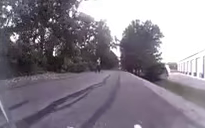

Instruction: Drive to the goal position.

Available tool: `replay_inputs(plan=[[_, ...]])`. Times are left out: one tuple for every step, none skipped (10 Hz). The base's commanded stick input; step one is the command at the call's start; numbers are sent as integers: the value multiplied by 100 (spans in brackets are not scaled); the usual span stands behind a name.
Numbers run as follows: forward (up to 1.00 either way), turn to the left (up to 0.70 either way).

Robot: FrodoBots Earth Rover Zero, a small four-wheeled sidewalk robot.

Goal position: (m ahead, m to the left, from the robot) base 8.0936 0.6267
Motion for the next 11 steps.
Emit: replay_inputs(plan=[[70,0],[70,0],[70,0],[70,0],[70,0],[70,0],[70,0],[70,0],[70,0],[70,0],[70,0]])
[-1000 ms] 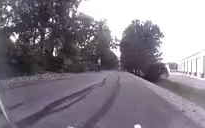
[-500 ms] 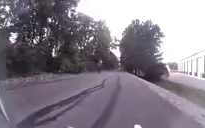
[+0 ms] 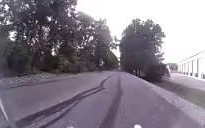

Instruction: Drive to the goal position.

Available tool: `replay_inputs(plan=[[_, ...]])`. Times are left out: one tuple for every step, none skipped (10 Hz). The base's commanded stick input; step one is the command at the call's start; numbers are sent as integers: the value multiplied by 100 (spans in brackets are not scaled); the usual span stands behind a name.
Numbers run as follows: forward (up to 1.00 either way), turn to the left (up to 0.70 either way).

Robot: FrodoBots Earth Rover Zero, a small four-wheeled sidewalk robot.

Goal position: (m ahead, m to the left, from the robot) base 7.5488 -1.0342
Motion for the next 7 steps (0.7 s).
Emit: replay_inputs(plan=[[70,0],[70,0],[70,0],[70,0],[70,0],[70,0],[70,0]])
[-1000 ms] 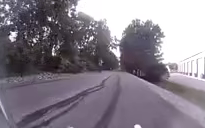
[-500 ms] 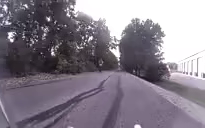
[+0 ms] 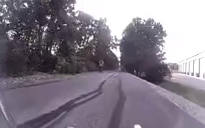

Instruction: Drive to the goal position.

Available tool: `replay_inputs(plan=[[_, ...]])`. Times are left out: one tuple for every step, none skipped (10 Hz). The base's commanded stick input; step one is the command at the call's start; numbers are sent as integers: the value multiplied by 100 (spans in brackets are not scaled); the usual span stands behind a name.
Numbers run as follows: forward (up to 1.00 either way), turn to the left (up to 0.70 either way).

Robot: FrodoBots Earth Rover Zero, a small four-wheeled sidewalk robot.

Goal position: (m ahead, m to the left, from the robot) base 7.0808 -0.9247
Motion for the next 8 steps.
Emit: replay_inputs(plan=[[70,0],[70,-7],[70,-15],[70,-23],[70,-30],[70,-35],[70,-31],[70,-22]])
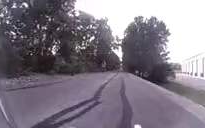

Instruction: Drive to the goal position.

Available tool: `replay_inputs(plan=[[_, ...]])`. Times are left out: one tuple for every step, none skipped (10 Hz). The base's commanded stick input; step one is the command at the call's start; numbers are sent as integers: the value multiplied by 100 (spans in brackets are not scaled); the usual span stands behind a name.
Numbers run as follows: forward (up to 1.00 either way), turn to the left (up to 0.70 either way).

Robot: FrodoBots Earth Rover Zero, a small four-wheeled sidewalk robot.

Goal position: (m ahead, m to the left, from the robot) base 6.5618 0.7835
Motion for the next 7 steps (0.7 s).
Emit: replay_inputs(plan=[[70,-13],[70,-4],[70,0],[70,0],[70,0],[70,0],[70,0]])
